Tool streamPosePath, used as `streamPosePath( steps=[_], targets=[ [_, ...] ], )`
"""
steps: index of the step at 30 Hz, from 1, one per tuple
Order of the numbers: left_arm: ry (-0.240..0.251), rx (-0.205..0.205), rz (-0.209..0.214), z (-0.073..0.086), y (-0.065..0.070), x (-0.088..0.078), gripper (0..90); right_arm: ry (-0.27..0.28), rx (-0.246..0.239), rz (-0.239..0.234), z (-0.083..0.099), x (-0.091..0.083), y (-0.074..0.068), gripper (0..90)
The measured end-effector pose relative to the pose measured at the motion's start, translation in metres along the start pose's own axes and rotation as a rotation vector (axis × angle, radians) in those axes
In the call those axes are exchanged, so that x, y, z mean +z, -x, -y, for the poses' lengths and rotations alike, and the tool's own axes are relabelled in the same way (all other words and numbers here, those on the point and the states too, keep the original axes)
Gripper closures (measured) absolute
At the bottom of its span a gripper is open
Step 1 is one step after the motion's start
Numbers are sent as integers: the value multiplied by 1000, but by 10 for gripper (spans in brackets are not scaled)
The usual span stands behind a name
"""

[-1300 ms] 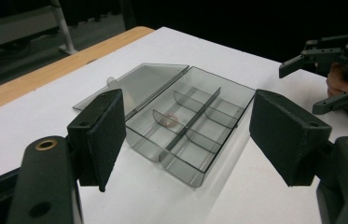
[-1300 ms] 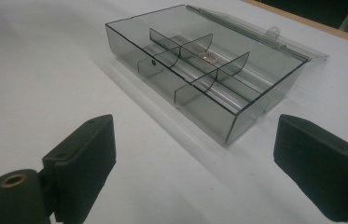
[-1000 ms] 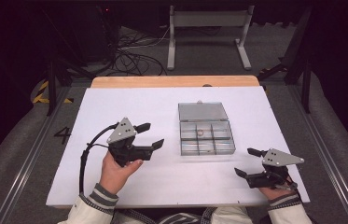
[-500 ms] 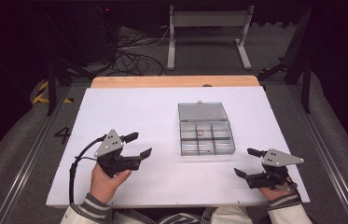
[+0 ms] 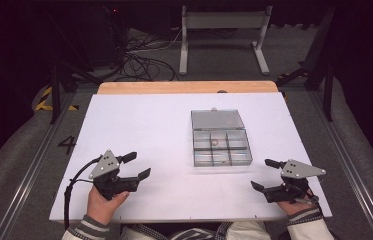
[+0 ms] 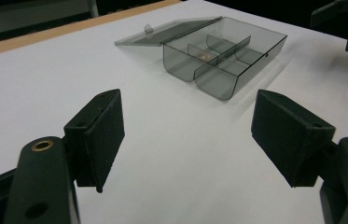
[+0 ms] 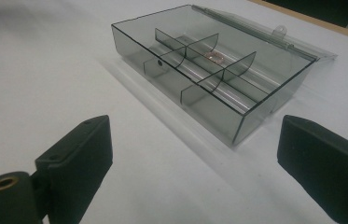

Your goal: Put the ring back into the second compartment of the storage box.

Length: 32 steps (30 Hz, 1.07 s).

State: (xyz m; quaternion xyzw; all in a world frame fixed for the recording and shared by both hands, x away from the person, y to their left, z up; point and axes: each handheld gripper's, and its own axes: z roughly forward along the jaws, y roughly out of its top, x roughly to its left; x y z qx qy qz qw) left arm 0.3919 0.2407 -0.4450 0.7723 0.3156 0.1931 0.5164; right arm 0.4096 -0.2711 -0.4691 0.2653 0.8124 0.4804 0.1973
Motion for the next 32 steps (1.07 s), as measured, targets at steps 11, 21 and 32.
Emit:
streamPosePath(
  steps=[11, 21, 32],
  targets=[
    [2, -26, -10, 22, 0, -13, 266, -2, 0, -1, 0, -1, 0, 109],
    [0, -35, -43, 31, -1, -22, 262, 1, 3, -7, 1, -1, 0, 109],
    [-13, -45, -59, 31, 0, -27, 247, 1, -7, -5, -2, 0, -2, 109]
  ],
)
